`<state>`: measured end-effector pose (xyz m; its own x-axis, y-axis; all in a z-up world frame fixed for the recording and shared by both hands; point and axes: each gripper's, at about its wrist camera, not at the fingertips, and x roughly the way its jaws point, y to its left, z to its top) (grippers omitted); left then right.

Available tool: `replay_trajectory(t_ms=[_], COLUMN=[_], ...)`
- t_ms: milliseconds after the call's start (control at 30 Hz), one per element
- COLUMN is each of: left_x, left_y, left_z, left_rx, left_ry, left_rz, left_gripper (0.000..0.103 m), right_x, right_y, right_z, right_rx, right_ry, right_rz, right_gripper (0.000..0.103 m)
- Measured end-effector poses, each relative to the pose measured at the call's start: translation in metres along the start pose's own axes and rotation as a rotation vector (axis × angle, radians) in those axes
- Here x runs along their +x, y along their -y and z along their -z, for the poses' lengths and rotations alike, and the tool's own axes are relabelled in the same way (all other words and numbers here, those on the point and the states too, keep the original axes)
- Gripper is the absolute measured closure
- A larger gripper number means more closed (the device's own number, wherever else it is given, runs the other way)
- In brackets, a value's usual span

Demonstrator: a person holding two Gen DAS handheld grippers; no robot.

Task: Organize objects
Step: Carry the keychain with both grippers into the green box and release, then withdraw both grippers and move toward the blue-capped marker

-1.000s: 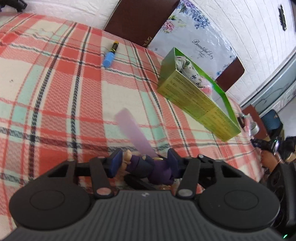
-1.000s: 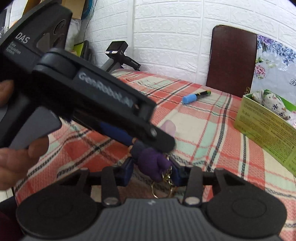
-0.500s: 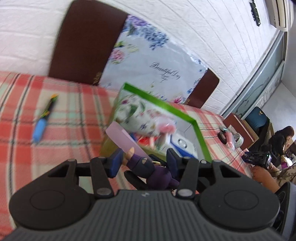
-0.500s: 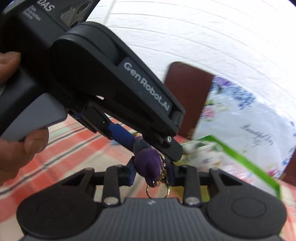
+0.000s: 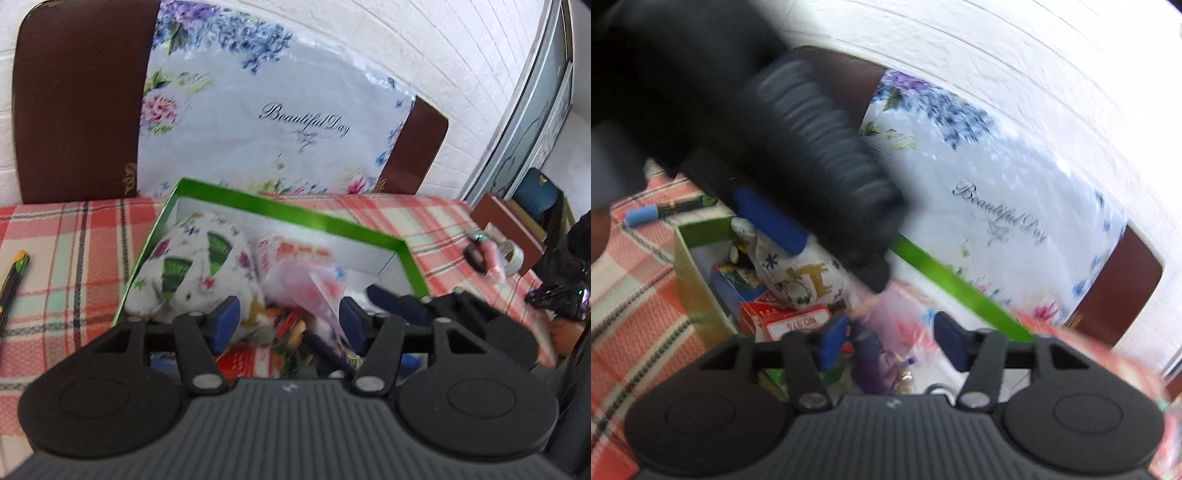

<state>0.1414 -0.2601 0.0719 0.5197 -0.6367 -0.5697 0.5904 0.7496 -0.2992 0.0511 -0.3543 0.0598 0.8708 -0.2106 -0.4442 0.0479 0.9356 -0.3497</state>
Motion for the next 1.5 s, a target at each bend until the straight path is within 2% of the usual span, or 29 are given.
replay_trajectory(t_ms=[200, 267, 333, 467, 667, 967, 1233, 1500], left_x=[-0.03, -0.048, -0.063, -0.081, -0.1, -0.133, -0.157, -0.173], left_y=[-0.015, -0.017, -0.019, -0.039, -0.071, -0.107, -0.136, -0.155], left_z=[0.024, 0.032, 0.04, 0.059, 0.09, 0.127, 0.143, 0.153], left_rx=[0.034, 0.057, 0.062, 0.02, -0.026, -0.062, -0.109, -0.092], left_ry=[0.034, 0.087, 0.096, 0.064, 0.012, 0.004, 0.018, 0.043], left_rz=[-0.139, -0.174, -0.23, -0.293, -0.403, -0.506, -0.566, -0.62], left_gripper=[0.042, 0.041, 0.039, 0.038, 0.038, 0.038, 0.035, 0.03], right_x=[-0.021, -0.033, -0.038, -0.056, -0.069, -0.085, -0.091, -0.089], right_y=[-0.014, -0.018, -0.023, -0.041, -0.073, -0.129, -0.167, -0.193], right_z=[0.008, 0.013, 0.013, 0.011, 0.023, 0.03, 0.022, 0.017], right_rx=[0.058, 0.087, 0.144, 0.245, 0.333, 0.294, 0.225, 0.197], right_ry=[0.04, 0.059, 0.072, 0.057, -0.027, -0.112, -0.129, -0.154], right_rz=[-0.001, 0.016, 0.014, -0.016, -0.092, -0.191, -0.24, -0.275], right_gripper=[0.044, 0.044, 0.044, 0.042, 0.042, 0.041, 0.039, 0.036])
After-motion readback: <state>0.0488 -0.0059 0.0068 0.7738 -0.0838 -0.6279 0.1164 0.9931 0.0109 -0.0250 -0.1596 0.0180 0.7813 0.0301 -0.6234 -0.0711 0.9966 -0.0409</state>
